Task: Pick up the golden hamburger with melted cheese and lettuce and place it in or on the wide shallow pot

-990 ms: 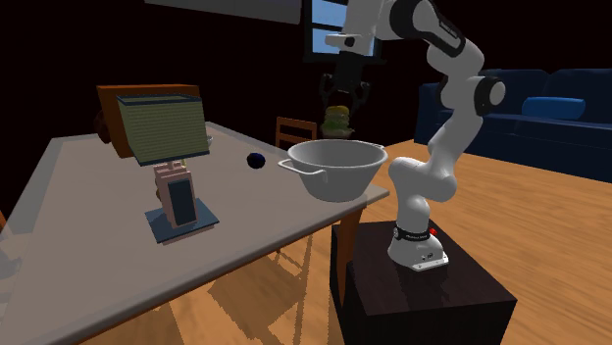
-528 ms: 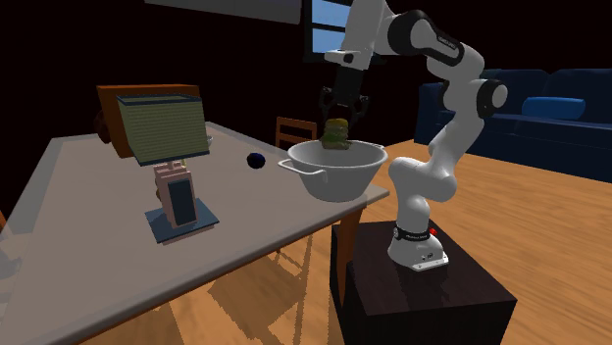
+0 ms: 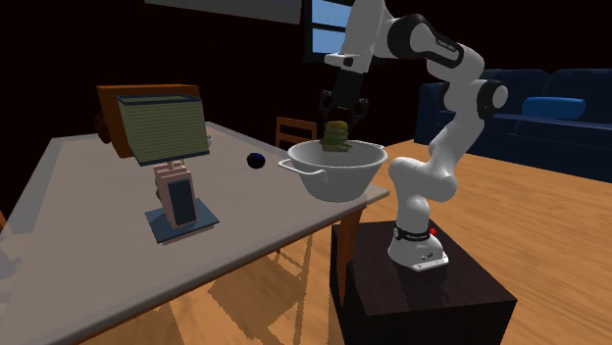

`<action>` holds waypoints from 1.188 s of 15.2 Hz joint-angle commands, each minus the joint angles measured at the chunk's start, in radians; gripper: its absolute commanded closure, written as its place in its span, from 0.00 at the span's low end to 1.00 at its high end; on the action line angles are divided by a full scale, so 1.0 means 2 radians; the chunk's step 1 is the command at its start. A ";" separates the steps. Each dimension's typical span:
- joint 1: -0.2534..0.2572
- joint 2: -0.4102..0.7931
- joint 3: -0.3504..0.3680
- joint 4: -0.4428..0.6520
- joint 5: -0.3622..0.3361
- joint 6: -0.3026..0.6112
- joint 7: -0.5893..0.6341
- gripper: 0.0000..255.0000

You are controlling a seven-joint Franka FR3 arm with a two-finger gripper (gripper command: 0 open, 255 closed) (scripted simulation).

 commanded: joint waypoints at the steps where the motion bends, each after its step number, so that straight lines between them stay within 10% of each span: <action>1: 0.000 0.000 0.000 0.000 0.000 0.000 0.000 0.00; 18: 0.001 0.022 0.007 0.081 0.005 -0.059 -0.002 0.00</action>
